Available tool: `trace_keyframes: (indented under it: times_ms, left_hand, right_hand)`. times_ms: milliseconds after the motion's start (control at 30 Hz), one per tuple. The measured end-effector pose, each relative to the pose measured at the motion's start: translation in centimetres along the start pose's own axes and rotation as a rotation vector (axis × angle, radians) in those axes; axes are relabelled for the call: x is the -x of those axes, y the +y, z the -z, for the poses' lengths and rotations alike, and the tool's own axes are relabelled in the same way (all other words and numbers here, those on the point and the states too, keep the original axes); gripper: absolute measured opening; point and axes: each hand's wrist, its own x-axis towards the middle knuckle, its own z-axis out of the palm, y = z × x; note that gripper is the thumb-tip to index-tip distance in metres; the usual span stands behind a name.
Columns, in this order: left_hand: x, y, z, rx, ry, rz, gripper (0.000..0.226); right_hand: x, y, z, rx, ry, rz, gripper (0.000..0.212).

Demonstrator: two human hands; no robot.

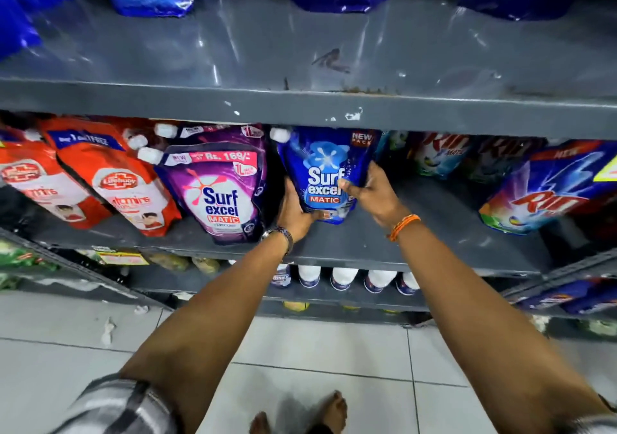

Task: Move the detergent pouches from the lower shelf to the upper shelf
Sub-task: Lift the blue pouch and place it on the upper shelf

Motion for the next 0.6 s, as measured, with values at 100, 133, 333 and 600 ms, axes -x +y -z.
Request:
trace_keyframes:
  times_ms: [100,133,333,600]
  left_hand:
    - [1.3,-1.2,0.3,-0.011,-0.007,-0.013,0.112]
    - [1.9,-1.4,0.4,-0.016,-0.015,-0.011,0.112]
    - [7.6,-0.5,0.9,-0.118,-0.128,-0.078,0.108]
    - [17.6,4.2,6.1,0.006,-0.215,-0.178,0.106]
  right_hand:
    - [1.6,0.6,-0.4,-0.016,0.009,0.01,0.05]
    - [2.3,0.7,-0.5,-0.014,0.015,-0.005,0.047]
    - [10.4,-0.5,-0.7,0.002,0.153,-0.039,0.035]
    - [22.1,-7.8,-4.7,0.003,0.226,0.147,0.031]
